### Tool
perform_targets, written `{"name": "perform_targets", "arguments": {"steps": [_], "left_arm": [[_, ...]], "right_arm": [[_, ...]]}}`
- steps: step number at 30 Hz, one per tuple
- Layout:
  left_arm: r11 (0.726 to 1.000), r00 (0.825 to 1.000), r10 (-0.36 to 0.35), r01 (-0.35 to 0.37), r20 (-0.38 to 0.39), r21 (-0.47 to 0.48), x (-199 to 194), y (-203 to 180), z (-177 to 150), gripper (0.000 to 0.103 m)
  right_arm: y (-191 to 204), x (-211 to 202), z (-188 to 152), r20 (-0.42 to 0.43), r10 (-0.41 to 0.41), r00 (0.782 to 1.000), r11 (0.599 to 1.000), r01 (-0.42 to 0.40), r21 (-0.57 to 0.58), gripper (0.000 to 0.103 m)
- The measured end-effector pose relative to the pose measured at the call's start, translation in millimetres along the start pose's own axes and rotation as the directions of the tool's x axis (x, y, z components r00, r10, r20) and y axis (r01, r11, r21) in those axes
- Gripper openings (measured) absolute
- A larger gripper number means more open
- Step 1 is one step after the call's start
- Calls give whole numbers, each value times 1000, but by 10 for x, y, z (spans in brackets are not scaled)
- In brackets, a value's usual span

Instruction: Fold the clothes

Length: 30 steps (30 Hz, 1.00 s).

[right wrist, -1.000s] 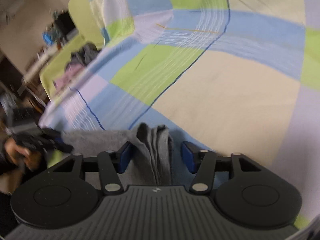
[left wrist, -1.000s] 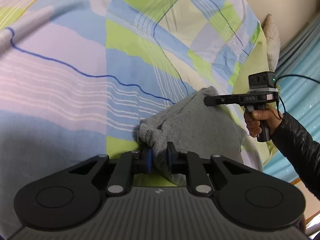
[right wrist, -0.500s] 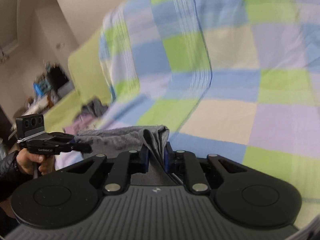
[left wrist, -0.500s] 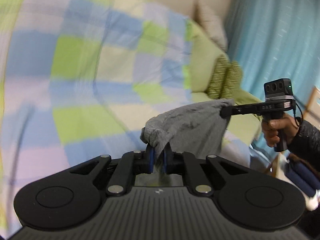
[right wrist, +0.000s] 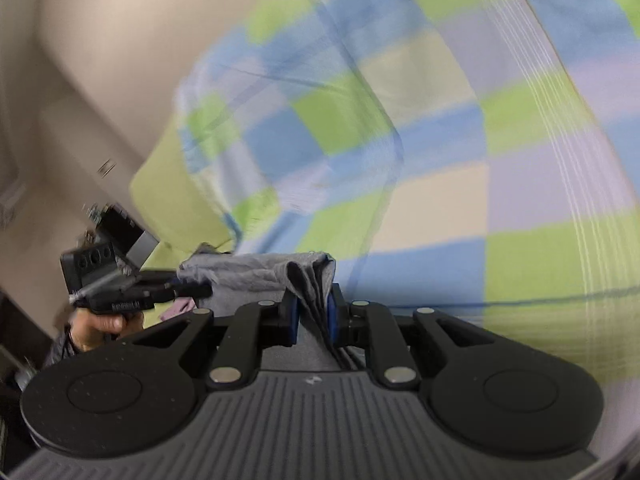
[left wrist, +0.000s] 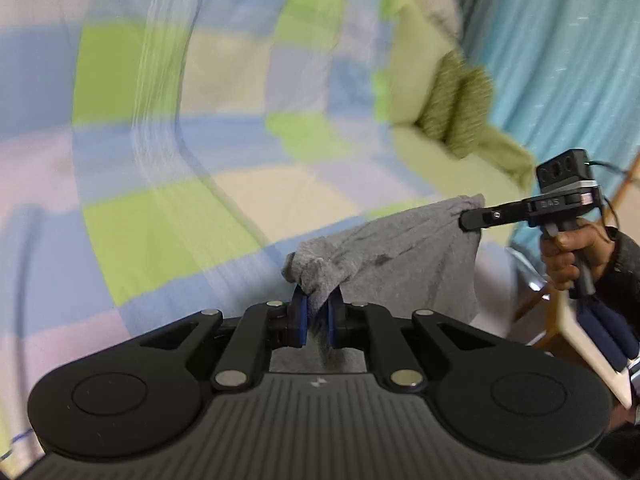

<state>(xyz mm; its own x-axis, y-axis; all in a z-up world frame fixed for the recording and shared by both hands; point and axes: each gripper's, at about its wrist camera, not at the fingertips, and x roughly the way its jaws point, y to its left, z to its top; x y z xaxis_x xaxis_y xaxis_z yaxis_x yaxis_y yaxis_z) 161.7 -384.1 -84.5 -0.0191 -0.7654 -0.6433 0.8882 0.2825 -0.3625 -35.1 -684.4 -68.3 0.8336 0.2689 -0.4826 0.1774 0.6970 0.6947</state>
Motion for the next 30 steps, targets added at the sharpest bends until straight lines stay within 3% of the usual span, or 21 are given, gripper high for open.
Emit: {"name": "perform_targets", "arguments": {"steps": [3,6,10,15,18,21,23,26,28,30], "left_arm": [[998,999,4,-7,-52,-55,501,357,17,8],[996,998,-25,20,-53,-89,682,544,23,9],[988,998,-66,65,-3,-139,667,730,-3,19],[978,997,-62,70,48,-198,651,851,-17,19],[981,998,-23,33,54,-189,635,802,-15,24],[982,997,43,-31,58,-187,510,744,3,33],[981,988,140,-130,63,-143,308,638,-11,35],[971,967,241,-241,81,-9,-6,301,-142,35],[937,952,290,-304,100,171,-156,-113,-322,35],[899,947,297,-320,119,298,-205,-437,-491,36]], "right_arm": [[-416,332,52,-30,-34,999,997,36,72,12],[-616,531,108,-60,-53,997,996,57,65,13],[-742,634,193,-92,-27,995,999,30,23,18],[-848,556,220,-10,-24,1000,999,24,39,19],[-899,562,206,10,-49,999,998,48,46,19],[-763,477,177,36,-143,989,990,143,-8,25],[-528,314,143,74,-218,973,971,224,-84,31],[-176,-11,-23,123,-235,964,940,257,-223,32],[69,-134,-233,132,-253,958,900,283,-332,33],[312,-201,-493,138,-291,947,828,321,-459,32]]}}
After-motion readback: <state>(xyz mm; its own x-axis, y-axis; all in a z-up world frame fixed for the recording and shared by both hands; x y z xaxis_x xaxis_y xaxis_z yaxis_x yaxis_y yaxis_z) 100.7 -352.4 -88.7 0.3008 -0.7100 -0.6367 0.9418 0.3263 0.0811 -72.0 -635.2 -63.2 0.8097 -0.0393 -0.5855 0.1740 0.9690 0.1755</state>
